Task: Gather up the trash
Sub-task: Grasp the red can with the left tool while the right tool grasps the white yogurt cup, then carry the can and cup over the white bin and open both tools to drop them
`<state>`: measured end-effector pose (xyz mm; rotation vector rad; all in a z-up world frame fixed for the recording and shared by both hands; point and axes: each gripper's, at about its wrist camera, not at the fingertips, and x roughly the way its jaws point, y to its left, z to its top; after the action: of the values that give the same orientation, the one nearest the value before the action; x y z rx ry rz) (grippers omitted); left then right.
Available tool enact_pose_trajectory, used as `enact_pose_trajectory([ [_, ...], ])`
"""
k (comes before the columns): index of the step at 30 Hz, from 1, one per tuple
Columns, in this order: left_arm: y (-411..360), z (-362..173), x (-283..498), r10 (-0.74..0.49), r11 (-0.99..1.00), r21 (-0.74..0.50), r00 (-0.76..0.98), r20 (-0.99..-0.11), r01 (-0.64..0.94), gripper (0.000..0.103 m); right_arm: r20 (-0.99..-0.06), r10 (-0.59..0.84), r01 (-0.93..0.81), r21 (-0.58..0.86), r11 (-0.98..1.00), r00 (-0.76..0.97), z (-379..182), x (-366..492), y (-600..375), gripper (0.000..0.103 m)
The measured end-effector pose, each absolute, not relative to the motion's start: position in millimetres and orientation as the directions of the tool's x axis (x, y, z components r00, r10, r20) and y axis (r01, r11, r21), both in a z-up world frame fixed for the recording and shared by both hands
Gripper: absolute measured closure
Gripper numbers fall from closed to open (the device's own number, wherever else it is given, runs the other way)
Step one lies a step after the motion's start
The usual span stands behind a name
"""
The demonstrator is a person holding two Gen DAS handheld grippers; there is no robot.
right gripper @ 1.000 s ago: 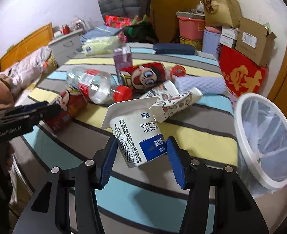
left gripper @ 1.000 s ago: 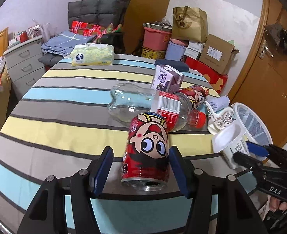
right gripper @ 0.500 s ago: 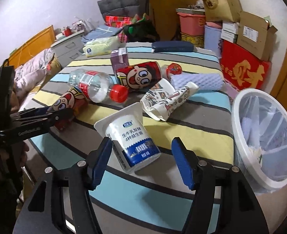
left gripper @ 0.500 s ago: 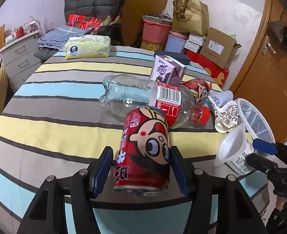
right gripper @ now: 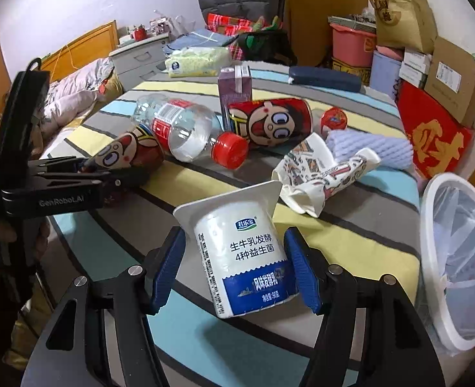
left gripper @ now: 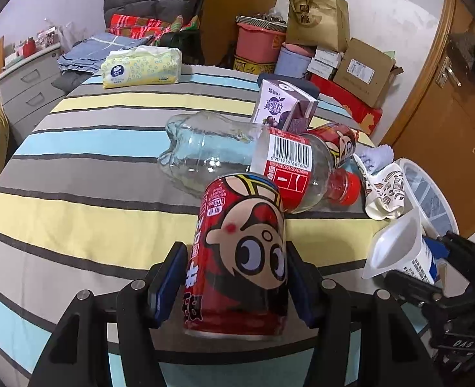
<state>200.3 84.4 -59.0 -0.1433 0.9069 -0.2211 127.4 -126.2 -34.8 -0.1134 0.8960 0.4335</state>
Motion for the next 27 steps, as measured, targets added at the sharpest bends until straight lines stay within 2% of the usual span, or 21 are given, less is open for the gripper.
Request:
enact_pose_trajectory([
  [2,84,-58,200,-0.254,0.967,-0.219,0.596,-0.762,0.132,0.049,-0.775,0.316,-0.411,0.08,0.908,0.547,-36,125,-126,0.041],
  [4,83,-59,201,-0.249,0.968,-0.21,0.597,-0.763,0.136,0.049,-0.772,0.325,-0.409,0.093,0.908,0.545,-35,124,-129,0.048],
  [27,57,-11,159,-0.254,0.967,-0.188,0.673,-0.695,0.171,0.051,-0.687,0.348,-0.332,0.162,0.929,0.638,-9,109,-160,0.05],
])
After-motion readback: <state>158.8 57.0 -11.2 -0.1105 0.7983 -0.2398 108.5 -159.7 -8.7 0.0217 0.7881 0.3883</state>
